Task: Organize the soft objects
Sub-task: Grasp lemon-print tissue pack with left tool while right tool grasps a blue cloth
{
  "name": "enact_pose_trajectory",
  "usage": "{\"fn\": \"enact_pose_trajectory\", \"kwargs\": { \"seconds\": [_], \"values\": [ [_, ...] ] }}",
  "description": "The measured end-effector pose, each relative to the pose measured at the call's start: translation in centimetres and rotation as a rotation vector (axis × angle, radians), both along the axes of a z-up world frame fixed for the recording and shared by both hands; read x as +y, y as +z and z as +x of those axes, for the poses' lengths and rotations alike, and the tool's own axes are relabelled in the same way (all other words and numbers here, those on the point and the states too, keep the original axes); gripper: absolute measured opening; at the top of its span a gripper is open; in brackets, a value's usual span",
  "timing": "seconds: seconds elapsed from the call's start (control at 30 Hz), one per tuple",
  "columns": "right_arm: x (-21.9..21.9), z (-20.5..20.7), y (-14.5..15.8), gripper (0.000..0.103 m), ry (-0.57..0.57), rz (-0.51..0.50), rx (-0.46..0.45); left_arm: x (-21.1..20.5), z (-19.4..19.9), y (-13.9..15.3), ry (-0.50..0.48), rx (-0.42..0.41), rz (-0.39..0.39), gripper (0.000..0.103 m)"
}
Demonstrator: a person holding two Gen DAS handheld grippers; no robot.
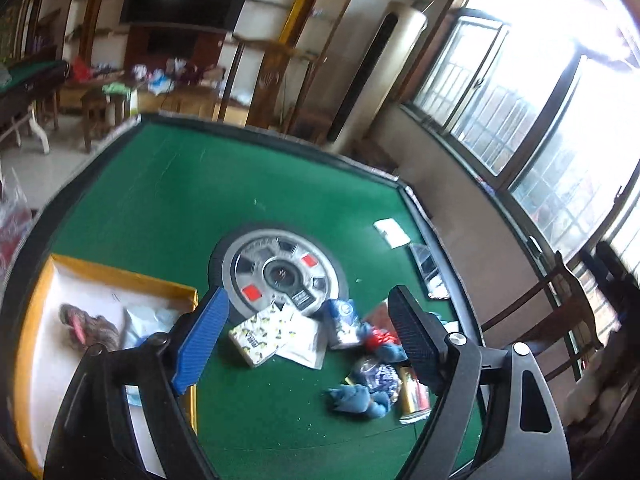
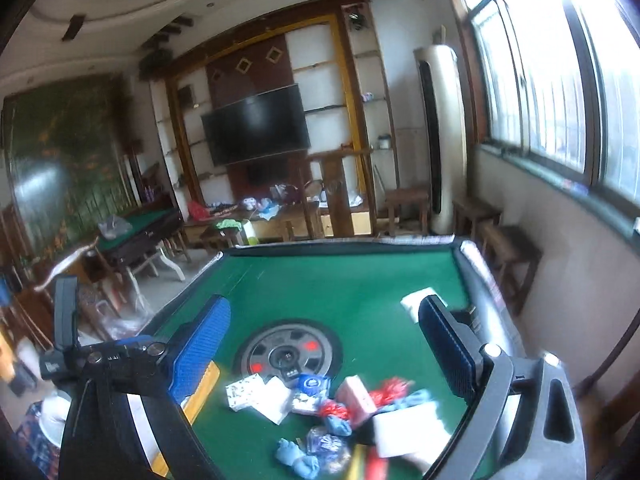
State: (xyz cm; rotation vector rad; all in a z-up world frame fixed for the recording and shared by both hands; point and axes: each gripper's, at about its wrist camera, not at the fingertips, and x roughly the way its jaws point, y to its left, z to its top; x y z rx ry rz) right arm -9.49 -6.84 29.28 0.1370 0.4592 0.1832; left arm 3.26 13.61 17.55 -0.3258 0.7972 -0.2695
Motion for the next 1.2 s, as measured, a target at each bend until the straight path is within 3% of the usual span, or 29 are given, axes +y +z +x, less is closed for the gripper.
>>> {"fn": "enact_pose_trajectory", "kwargs": {
  "seconds": [0.23,0.37,0.53,0.63,0.73,0.8,0.93,1.03,1.2],
  "values": [
    [-3.2,3.5,-12.4,0.093,-0.116,0.104,0.109,-1.6,3.3,-5.8,0.041,0.075,0.052,0.082],
    [-5.3,4.5,-15.7,0.093,-0.155,0.111,0.164,-4.0,5.5,-9.5,0.005,0.131,0.13,0.082],
    [-7.0,4.8,-16.7,0.093,-0.138,0.153,0.208,-6.0,7.2,-13.0,-0.016,0.178,0.25,0.082],
    [-7.5,4.5,-16.8,0.093,-0.137,0.156,0.217,-6.1,7.8,-14.8,-0.013,0.23,0.264,0.082],
    [-7.7,4.2,-16.7,0.093,-0.137,0.16,0.22,-6.9,7.1,-15.8,-0.081,0.258,0.278,0.08],
    [-7.8,4.1,-16.7,0.093,-0.138,0.157,0.219,-7.6,5.6,-15.7,-0.129,0.242,0.287,0.072],
    [-7.2,4.2,-16.5,0.093,-0.126,0.145,0.225,-8.2,1.7,-14.9,-0.196,0.235,0.271,0.071],
    [-7.1,4.4,-16.5,0.093,-0.118,0.144,0.232,-8.5,-0.8,-13.8,-0.21,0.174,0.288,0.072],
    [-7.5,4.3,-16.4,0.093,-0.112,0.171,0.23,-9.4,-1.9,-14.3,-0.236,0.13,0.384,0.074]
  ]
}}
